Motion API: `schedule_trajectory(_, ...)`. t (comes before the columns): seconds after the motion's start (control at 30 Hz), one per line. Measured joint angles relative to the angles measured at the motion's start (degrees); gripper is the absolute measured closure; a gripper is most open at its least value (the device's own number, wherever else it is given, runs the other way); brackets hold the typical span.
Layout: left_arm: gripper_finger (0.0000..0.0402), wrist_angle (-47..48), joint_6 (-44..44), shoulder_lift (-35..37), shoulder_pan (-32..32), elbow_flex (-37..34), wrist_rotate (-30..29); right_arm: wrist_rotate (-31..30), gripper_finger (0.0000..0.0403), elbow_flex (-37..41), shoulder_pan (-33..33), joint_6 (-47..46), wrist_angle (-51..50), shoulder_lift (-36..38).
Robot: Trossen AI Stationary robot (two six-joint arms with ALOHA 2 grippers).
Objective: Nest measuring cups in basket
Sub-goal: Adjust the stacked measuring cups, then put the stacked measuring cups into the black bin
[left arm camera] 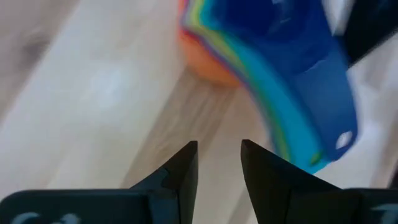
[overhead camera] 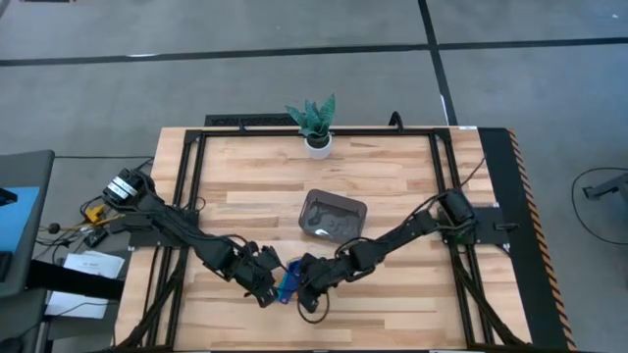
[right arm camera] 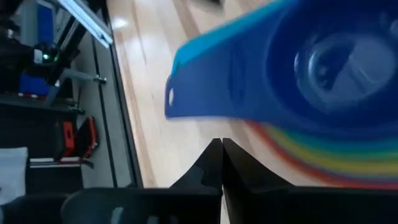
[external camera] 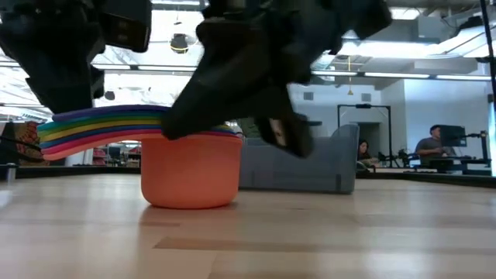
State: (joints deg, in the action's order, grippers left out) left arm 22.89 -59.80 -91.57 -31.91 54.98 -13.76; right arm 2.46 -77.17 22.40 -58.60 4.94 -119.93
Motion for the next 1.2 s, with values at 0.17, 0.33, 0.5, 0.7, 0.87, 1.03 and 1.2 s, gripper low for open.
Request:
schedule_trajectory(0.17,0.0292,-1.1,0.0,-0.6,0.0,0.0,0.0,0.4,0.0387,-1.9,-0.8,0.6,0.2,-0.6)
schedule_trajectory(0.33,0.0292,-1.2,0.1,-0.6,0.2,0.0,-0.1,-0.2,0.0379,-2.3,-1.8,0.6,0.3,-0.6)
schedule_trajectory(0.5,0.0292,-2.8,0.7,-0.6,0.4,0.0,0.0,-0.9,0.0379,-2.3,-2.7,0.6,0.2,-0.6)
schedule_trajectory(0.7,0.0292,-3.0,0.2,-0.6,0.4,0.0,1.3,-0.8,0.0384,-2.3,-2.6,0.6,0.2,-0.6)
schedule_trajectory(0.87,0.0292,-1.0,-1.0,0.6,0.4,0.0,3.0,-0.9,0.0369,-2.3,-1.4,-0.7,0.4,0.5)
schedule_trajectory(1.03,0.0292,2.7,-2.0,4.0,0.4,0.0,3.4,-1.4,0.0354,-2.3,0.6,-4.4,-1.0,3.0)
schedule_trajectory(1.2,0.0277,5.0,-2.2,8.6,0.1,0.0,1.2,-8.6,0.0333,-2.3,3.3,-7.8,-7.7,6.5)
